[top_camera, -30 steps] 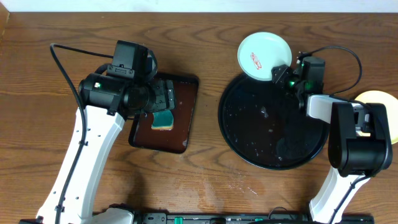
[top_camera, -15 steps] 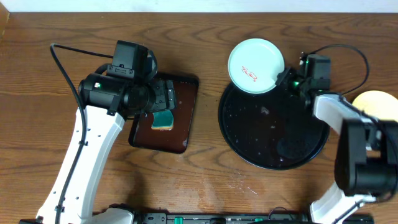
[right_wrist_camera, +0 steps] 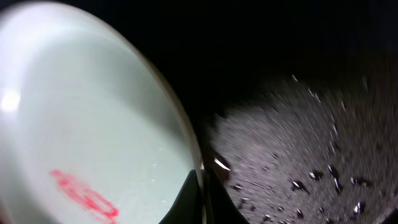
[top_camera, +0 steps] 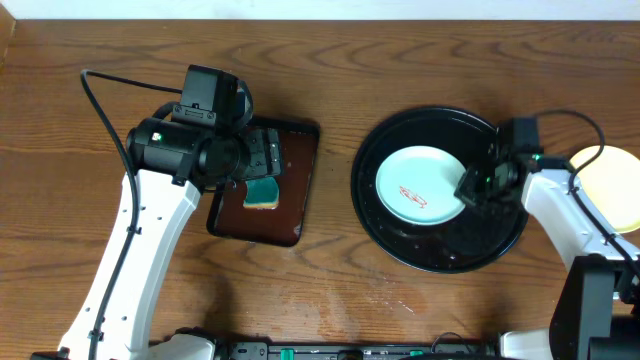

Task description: Clean dirty plates on tray and stack at the side

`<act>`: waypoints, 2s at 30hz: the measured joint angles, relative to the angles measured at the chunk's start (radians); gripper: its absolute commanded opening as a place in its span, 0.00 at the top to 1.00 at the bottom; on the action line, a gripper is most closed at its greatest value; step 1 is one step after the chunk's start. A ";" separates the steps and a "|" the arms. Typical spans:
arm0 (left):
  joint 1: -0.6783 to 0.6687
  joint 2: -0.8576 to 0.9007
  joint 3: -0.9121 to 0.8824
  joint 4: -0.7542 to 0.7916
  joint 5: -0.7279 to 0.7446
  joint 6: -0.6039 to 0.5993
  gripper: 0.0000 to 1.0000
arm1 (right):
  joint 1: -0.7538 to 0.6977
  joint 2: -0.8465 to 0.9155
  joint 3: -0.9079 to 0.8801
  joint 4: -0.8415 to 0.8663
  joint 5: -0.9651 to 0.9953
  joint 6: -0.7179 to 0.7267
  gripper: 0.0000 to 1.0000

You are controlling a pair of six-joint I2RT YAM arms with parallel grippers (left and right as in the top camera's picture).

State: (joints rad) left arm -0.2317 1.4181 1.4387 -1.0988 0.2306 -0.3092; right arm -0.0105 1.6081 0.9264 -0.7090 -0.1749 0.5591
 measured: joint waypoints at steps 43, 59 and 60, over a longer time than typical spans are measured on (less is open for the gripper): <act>0.000 0.000 0.000 0.000 0.000 0.000 0.16 | 0.001 0.128 -0.075 0.580 -0.161 -0.851 0.92; 0.000 0.000 0.000 -0.005 0.000 0.000 0.16 | 0.001 0.026 -0.073 0.399 -0.043 -0.523 0.99; 0.000 0.000 0.000 -0.005 0.000 0.000 0.16 | 0.002 0.008 -0.073 0.394 -0.040 -0.536 0.94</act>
State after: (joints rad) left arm -0.2317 1.4185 1.4387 -1.1034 0.2306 -0.3096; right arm -0.0082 1.6161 0.8536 -0.3145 -0.2153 0.0235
